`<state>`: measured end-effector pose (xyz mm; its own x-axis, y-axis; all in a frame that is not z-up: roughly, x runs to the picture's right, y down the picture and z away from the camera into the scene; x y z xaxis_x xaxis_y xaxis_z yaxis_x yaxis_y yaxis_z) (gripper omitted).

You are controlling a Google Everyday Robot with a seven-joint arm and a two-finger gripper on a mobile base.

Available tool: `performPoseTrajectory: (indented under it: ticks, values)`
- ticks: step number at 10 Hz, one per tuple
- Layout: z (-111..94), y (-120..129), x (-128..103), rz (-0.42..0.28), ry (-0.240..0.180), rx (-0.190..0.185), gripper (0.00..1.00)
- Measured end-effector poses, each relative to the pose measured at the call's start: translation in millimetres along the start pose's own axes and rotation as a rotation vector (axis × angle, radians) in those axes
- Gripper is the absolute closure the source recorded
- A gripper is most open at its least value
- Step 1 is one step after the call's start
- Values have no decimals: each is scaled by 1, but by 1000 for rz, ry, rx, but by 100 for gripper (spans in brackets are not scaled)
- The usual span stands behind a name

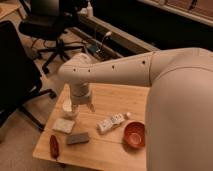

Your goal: Place the pepper in the ceramic bowl

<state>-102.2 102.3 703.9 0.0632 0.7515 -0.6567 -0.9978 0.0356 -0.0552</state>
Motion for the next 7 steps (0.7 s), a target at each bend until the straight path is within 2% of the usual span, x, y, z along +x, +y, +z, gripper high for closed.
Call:
performPoseTrajectory:
  ticks: [3, 4, 5, 7]
  values:
    - [1, 1, 2, -2, 0, -2, 35]
    - [5, 7, 10, 2, 3, -17, 35]
    - [9, 12, 19, 3, 9, -30, 35]
    - [24, 41, 63, -30, 31, -80, 35]
